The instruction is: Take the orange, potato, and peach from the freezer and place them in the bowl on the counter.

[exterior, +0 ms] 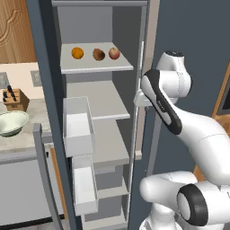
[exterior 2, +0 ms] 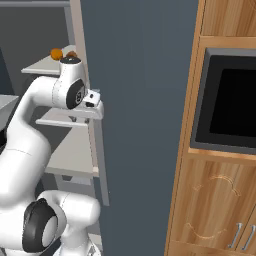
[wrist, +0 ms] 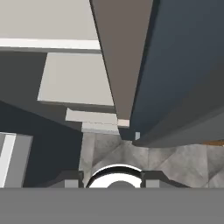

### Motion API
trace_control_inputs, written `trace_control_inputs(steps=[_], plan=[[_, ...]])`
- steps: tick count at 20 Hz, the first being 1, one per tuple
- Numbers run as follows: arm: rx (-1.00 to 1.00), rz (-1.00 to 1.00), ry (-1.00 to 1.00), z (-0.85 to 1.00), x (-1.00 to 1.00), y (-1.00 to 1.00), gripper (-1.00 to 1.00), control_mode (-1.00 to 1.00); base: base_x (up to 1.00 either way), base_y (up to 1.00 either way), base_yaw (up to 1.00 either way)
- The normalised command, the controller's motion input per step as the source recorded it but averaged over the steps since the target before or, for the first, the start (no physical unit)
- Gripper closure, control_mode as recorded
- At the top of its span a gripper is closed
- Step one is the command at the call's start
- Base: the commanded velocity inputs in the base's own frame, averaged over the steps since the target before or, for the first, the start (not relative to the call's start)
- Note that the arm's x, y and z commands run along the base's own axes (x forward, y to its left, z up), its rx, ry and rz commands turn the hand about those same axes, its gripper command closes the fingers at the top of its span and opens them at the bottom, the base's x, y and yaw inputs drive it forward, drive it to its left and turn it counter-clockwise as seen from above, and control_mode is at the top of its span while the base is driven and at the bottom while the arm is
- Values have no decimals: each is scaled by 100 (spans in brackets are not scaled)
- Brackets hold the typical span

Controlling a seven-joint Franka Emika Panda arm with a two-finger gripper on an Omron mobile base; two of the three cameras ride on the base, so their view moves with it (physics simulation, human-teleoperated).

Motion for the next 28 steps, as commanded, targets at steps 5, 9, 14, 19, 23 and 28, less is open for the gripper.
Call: trace_control_inputs(steps=[5, 9, 14, 19, 23, 28], plan=[[0, -1, -2, 0, -42, 0, -100, -100, 0, 0, 0], [0, -4, -8, 0, -100, 0, -100, -100, 0, 0, 0], [0, -4, -8, 0, -99, 0, -100, -100, 0, 0, 0], [0, -1, -4, 0, -77, 0, -100, -100, 0, 0, 0], [0, 0, 0, 5, -49, -5, -100, -100, 0, 0, 0], [0, 0, 0, 13, -24, -16, -100, -100, 0, 0, 0]])
